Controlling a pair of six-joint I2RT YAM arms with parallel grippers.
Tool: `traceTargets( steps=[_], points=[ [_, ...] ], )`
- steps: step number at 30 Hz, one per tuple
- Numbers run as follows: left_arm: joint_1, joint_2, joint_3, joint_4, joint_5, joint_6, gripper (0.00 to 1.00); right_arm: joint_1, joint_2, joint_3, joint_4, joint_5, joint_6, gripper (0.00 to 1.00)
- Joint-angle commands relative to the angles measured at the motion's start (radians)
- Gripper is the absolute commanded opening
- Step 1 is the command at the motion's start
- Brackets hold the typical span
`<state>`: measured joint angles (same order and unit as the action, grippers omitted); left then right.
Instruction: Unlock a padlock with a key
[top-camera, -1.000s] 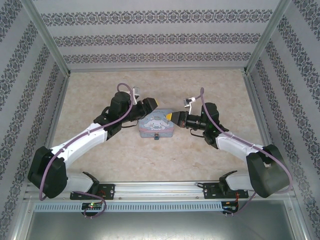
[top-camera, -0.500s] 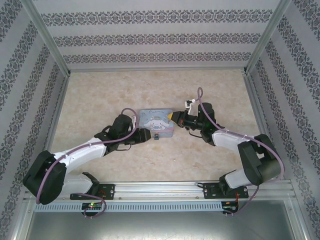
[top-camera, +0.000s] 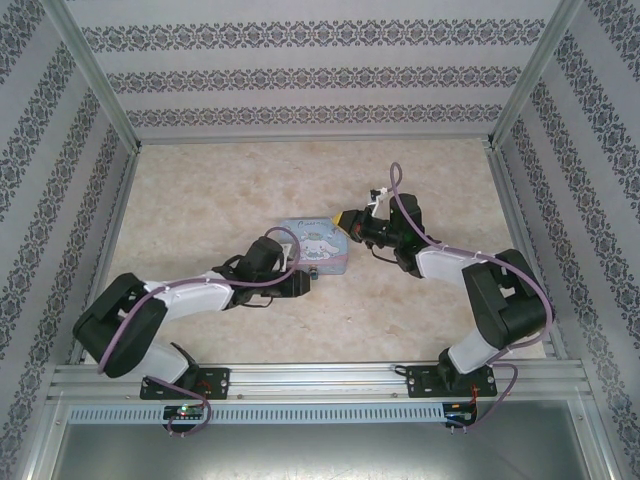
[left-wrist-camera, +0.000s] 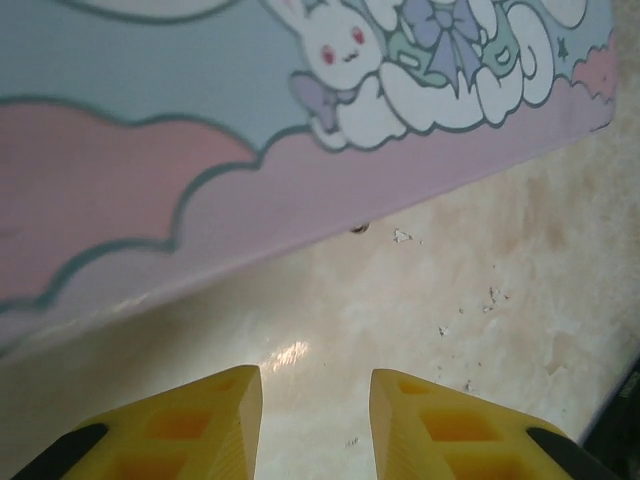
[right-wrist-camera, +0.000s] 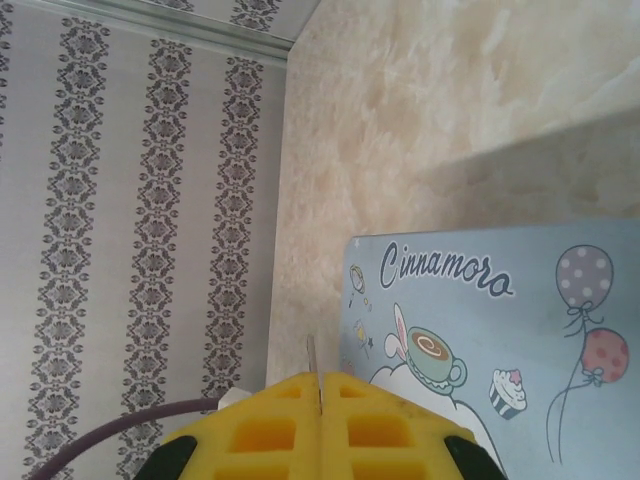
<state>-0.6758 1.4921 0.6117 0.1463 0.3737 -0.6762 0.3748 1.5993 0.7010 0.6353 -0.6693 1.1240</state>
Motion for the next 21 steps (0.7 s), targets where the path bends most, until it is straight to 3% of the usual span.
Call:
traceTargets(
  steps=[1,12,21],
  points=[
    [-0.034,0.026,0.025,0.090,-0.070,0.066,0.33,-0.008,0.027,0.025,0.040,0.001,0.016,0.00],
    [-0.062,0.026,-0.021,0.143,-0.212,0.092,0.32,0.013,0.058,-0.006,0.072,-0.004,0.030,0.00],
    [-0.062,0.050,-0.046,0.169,-0.242,0.090,0.46,0.010,0.156,0.015,0.130,-0.017,0.047,0.00]
  ],
)
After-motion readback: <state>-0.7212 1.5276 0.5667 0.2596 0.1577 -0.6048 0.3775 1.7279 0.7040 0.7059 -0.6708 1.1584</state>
